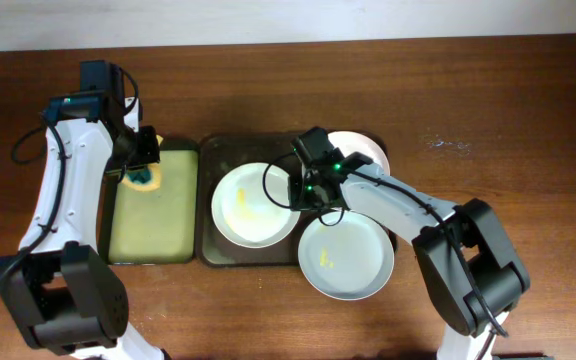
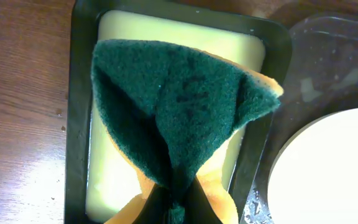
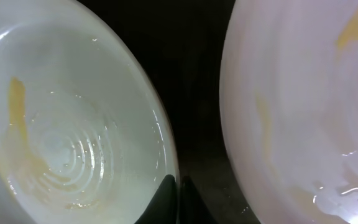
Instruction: Clean dirty plates on tray and stack at the side
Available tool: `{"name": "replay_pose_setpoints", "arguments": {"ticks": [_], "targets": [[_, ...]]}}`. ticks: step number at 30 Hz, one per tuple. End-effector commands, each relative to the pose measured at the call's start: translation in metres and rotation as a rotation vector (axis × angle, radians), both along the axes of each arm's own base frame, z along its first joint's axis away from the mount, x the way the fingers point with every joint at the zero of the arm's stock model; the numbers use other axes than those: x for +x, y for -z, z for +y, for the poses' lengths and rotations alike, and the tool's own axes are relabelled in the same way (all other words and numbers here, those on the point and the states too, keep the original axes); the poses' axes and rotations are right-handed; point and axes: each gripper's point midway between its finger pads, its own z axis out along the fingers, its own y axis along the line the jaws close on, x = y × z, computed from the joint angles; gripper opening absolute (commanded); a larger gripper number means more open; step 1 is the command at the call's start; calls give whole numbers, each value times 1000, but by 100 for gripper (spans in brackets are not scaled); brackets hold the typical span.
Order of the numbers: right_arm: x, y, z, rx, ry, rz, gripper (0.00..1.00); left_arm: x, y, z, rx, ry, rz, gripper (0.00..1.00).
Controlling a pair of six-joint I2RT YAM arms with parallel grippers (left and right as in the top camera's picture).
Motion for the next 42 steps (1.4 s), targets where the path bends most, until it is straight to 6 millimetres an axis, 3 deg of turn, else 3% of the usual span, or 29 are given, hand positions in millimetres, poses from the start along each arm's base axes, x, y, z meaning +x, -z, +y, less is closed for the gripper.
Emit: {"name": "replay_pose_setpoints", "arguments": {"ticks": [1,5,7,9,12,14,15,17,19,22,24,28,29,31,33,37,40,42], "targets": [[0,-2,-3,45,16,28,4,-1,4,3,27,13,11,0],[0,-2,-3,45,15,29,4,0,3,12,127,6,11,0],[0,-2,-3,45,14,29,4,2,5,0,152,30,13,0],[-1,-2,-3,42,15,32,4,2,7,7,244,11,28,0],[-2,-2,-4,39,12,36,4,-1,28,6,256,4,98,0],[-3,-1,-5,36,12,40,4,-2,38,-19,109,58,115,0],[-3,-1,-5,36,12,40,4,2,32,-67,-155,149,86,0],[-3,-1,-5,36,12,40,4,-1,26,-104,-344,193,81,0],[-3,-1,-5,37,12,40,4,-5,36,-124,-308,251,99,0],[-4,-1,-5,35,12,43,4,-12,72,-160,-308,281,147,0],[-4,-1,-5,35,12,44,4,-10,86,-177,-278,322,119,0],[-4,-1,-5,34,13,43,4,-23,113,-168,-57,267,129,0],[-4,-1,-5,34,13,44,4,-25,124,-171,-55,277,114,0],[-4,-1,-5,35,12,44,4,-28,141,-155,20,209,98,0],[-4,-1,-5,34,13,44,4,-41,154,-151,22,211,124,0],[-10,2,-8,20,13,68,4,-73,170,-152,-17,236,220,0],[-15,7,-13,3,16,86,4,-75,170,-151,-15,242,226,0],[-23,24,-19,-16,19,104,4,-75,171,-151,-14,242,227,0]]}}
